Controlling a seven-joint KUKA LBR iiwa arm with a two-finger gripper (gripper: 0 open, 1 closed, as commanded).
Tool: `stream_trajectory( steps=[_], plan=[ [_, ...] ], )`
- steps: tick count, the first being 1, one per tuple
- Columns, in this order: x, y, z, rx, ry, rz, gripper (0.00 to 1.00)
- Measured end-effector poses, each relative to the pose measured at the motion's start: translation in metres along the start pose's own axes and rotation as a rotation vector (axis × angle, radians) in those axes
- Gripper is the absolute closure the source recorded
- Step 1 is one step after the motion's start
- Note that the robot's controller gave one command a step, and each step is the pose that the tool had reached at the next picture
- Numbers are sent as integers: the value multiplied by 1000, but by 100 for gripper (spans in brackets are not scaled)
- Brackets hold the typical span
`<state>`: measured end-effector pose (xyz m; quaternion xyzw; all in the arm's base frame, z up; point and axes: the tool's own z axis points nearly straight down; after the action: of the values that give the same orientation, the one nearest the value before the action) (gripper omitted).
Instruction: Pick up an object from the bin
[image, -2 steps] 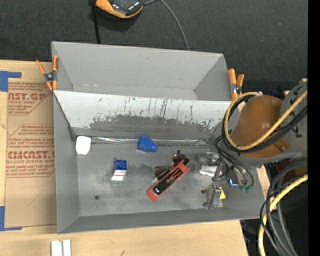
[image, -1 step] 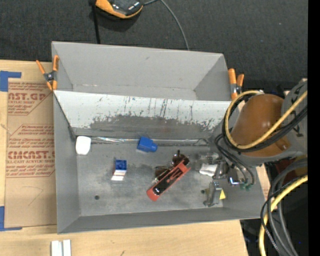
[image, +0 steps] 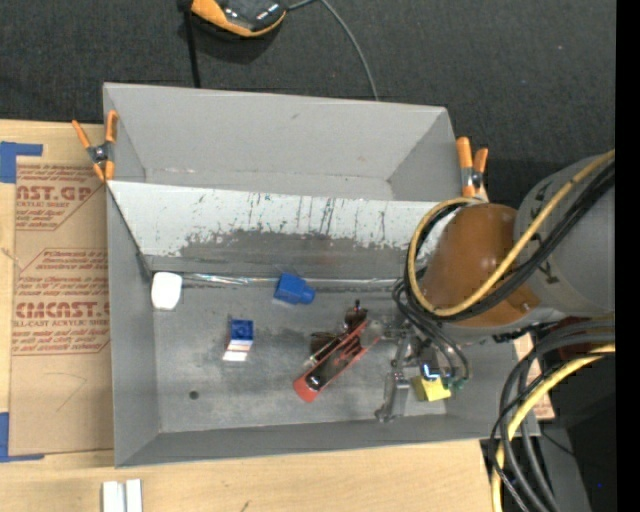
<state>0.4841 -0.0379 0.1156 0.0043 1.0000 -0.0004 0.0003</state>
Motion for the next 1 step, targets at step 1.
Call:
stream_trajectory(
  steps=[1],
  plan=[
    [-22, 25, 38, -5, 1, 61, 0]
  ],
)
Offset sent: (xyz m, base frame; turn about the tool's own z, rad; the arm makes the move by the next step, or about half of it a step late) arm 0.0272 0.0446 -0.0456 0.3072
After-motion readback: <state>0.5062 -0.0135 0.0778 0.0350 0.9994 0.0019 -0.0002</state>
